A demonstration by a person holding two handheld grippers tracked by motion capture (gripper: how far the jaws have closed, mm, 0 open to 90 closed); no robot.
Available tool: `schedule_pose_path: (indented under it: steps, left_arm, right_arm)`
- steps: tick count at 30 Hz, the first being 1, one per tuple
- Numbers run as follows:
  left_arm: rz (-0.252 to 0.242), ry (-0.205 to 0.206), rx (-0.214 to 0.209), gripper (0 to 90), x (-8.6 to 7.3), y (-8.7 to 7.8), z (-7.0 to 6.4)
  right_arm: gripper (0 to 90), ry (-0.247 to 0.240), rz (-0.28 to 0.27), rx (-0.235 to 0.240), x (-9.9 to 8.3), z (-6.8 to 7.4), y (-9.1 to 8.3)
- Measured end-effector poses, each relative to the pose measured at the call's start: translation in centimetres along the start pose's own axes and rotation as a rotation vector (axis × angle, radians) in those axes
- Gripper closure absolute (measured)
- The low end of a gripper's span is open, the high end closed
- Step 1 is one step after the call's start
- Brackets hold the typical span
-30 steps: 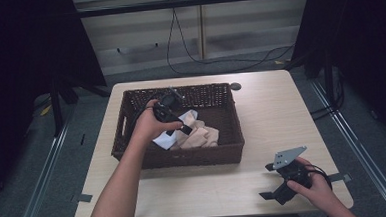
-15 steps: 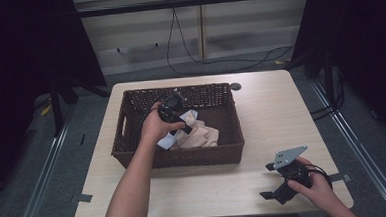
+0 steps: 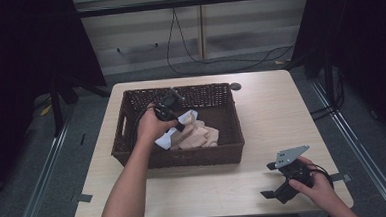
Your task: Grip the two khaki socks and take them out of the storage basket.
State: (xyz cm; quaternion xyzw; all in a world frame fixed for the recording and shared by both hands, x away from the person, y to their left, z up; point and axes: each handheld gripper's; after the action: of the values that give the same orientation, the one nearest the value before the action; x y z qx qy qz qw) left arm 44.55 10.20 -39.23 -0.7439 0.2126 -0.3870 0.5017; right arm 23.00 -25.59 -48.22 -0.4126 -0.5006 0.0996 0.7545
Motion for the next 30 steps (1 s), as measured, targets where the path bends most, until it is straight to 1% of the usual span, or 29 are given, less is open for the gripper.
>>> schedule_pose_path:
  steps: [1,2,3,5,6,7,8,9,10,11,13,14,17,18,19,21,24,25,26,28,30]
  left_arm:
    - [0.0,-0.01,0.006,86.9,0.0,-0.4,0.0]
    - [0.001,-0.022,0.005,86.9,0.0,-1.2,-0.1]
    - [-0.008,-0.033,-0.01,87.0,0.0,-2.1,-0.1]
    - [-0.009,-0.035,-0.022,86.9,-0.1,-3.4,-0.1]
    - [-0.007,-0.038,-0.025,86.9,-0.1,-3.8,-0.2]
    - [-0.007,-0.038,-0.025,87.0,-0.1,-3.8,-0.2]
    - [-0.007,-0.046,-0.039,86.9,-0.1,-5.0,-0.3]
    - [-0.007,-0.046,-0.039,86.9,-0.1,-5.0,-0.3]
    - [-0.015,-0.053,-0.048,86.9,0.0,-6.0,-0.4]
    - [-0.015,-0.053,-0.048,86.9,0.0,-6.0,-0.4]
    - [-0.016,-0.051,-0.05,86.9,0.0,-7.1,-0.6]
    - [-0.01,-0.053,-0.056,86.9,0.1,-7.6,-0.7]
    - [-0.02,-0.05,-0.085,86.9,0.3,-9.0,-1.2]
    - [-0.02,-0.05,-0.085,86.9,0.3,-9.0,-1.2]
    - [-0.021,-0.045,-0.087,86.9,0.4,-9.7,-1.5]
    - [-0.021,-0.036,-0.088,86.9,0.5,-10.4,-1.7]
    - [-0.029,-0.031,-0.097,86.9,0.6,-11.3,-2.0]
    - [-0.03,-0.036,-0.098,86.9,0.6,-11.7,-2.1]
    - [-0.032,-0.029,-0.104,86.9,0.6,-11.9,-2.2]
    - [-0.027,-0.021,-0.1,86.9,0.6,-12.3,-2.4]
    - [-0.036,-0.024,-0.104,86.9,0.5,-12.5,-2.6]
  right_arm:
    - [0.9,-0.002,0.0,0.001,0.0,0.0,0.0]
    - [0.9,-0.007,-0.002,0.001,0.0,0.0,0.1]
    - [0.9,-0.007,-0.001,0.0,0.0,0.0,0.1]
    - [0.9,-0.004,0.0,0.0,0.1,0.0,0.1]
    - [0.9,-0.005,0.0,-0.001,0.1,0.0,0.1]
    - [0.9,-0.006,0.001,-0.002,0.1,0.0,0.1]
    - [0.9,-0.003,0.002,-0.001,0.1,0.0,0.1]
    - [0.9,-0.003,0.002,-0.001,0.1,0.0,0.1]
    - [0.9,-0.005,0.003,0.0,0.1,0.0,0.2]
    - [0.9,-0.005,0.003,0.0,0.1,0.0,0.2]
    - [0.9,-0.002,0.003,0.001,0.1,0.0,0.2]
    - [0.9,-0.002,0.003,0.003,0.1,0.0,0.1]
    - [0.9,-0.004,0.001,0.002,0.1,0.0,0.2]
    - [0.9,-0.003,0.002,0.002,0.1,0.0,0.1]
    - [0.9,-0.003,0.001,0.003,0.1,0.0,0.1]
    - [0.9,-0.004,0.001,0.003,0.1,0.0,0.1]
    - [0.9,-0.003,0.0,0.002,0.1,0.0,0.1]
    - [0.9,-0.004,0.001,0.002,0.1,0.0,0.2]
    - [0.9,-0.004,0.001,0.003,0.1,0.0,0.2]
    - [0.9,-0.003,0.001,0.004,0.1,0.1,0.2]
    - [0.9,-0.005,-0.001,0.004,0.1,0.1,0.1]
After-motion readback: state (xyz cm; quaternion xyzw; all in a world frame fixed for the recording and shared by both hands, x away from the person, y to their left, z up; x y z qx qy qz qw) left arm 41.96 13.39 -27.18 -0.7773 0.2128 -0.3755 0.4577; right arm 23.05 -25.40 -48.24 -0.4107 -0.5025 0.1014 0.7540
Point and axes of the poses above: each handheld gripper's, and its own axes: y roughly forward along the jaws, x roughly out of its top, z roughly to its left, and after that the axes turned 1 degree about -z, right-handed
